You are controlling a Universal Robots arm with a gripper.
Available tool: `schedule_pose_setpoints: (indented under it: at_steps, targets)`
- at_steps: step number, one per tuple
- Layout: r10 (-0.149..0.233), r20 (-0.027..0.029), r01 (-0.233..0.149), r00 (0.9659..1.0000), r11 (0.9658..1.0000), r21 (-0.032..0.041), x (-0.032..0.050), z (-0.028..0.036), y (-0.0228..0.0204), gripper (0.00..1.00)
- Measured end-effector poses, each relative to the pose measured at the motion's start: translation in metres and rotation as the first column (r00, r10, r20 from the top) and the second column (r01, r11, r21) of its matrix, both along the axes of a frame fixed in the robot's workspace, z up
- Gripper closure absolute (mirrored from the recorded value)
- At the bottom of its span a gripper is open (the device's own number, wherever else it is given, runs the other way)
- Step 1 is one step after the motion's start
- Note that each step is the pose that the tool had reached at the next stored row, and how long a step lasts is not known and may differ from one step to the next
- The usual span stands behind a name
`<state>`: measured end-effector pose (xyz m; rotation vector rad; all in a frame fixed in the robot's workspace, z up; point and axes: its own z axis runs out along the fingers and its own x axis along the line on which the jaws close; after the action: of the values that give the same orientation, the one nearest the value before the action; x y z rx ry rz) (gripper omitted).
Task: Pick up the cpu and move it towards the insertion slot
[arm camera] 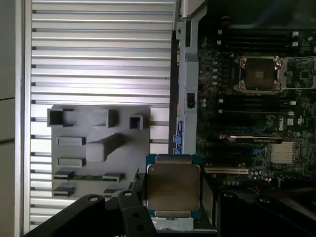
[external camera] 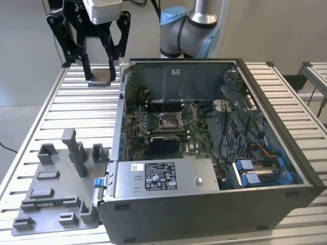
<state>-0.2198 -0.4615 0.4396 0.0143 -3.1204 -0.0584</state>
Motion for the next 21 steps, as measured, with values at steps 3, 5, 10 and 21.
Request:
schedule_pose_setpoints:
  at_steps: [3, 5, 10, 21]
  targets:
    - [0.0, 0.0001, 0.0, 1.0, 1.0, -0.0005, 0.0042, -0.0002, 0.0, 1.0]
    - [0.0, -0.0001, 0.0, 1.0, 1.0, -0.0008, 0.007, -0.0004, 0.0002, 1.0]
    - [0.0, 0.0, 0.0, 1.0, 1.0, -0.0008, 0.0189, -0.0014, 0.0011, 1.0]
    - [0.0, -0.0001, 0.0, 1.0, 1.0, -0.0008, 0.0568, -0.0039, 0.0026, 1.0]
